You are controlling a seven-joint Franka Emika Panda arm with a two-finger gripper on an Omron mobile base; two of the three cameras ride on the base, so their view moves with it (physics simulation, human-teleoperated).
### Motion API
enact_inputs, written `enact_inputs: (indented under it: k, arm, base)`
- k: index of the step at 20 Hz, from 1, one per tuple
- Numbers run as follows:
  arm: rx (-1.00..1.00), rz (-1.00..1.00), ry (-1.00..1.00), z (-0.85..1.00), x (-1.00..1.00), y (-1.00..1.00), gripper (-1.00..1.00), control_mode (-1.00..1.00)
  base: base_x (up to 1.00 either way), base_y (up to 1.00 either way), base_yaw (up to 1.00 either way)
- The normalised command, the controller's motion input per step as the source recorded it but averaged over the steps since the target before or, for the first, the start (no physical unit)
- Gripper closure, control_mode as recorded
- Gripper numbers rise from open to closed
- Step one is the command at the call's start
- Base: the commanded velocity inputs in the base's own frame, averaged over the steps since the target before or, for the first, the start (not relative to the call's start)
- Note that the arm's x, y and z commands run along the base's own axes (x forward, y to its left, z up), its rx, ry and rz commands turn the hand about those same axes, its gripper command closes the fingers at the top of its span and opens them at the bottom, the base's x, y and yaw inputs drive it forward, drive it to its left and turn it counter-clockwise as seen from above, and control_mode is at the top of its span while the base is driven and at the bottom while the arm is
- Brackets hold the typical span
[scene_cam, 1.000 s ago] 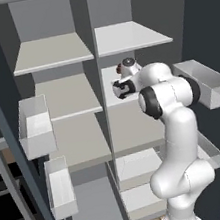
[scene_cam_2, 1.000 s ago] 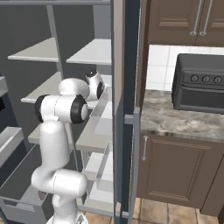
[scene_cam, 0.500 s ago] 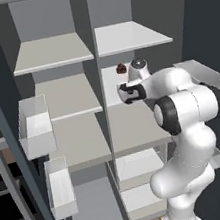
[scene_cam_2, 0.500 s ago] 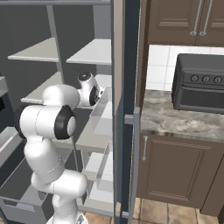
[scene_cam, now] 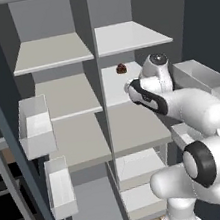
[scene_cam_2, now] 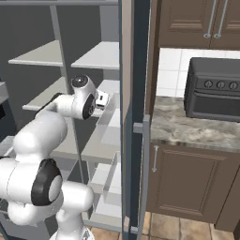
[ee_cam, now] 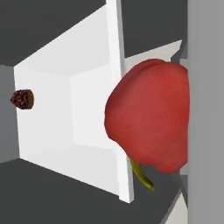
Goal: Take the bell pepper and eggplant from the fridge shelf and place them in the freezer drawer to begin freezing them.
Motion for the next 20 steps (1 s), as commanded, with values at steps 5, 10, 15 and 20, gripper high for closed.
enact_inputs:
  k: [5, 10, 15, 20]
  arm:
    - [-0.06, 0.19, 0.07, 0.64, -1.0, 0.05, 1.0, -1.0]
    - [-0.17, 0.21, 0.14, 0.01, -1.0, 0.04, 1.0, -1.0]
    - [-0.06, 0.05, 0.03, -0.03, -0.26, 0.0, 1.0, -1.0]
    - [0.0, 0.0, 0.0, 0.0, 0.0, 0.0, 1.0, 1.0]
  base:
    - [0.0, 0.0, 0.0]
    - [0.0, 0.0, 0.0]
    - [0.0, 0.0, 0.0]
    - [-0.26, -0.03, 0.18]
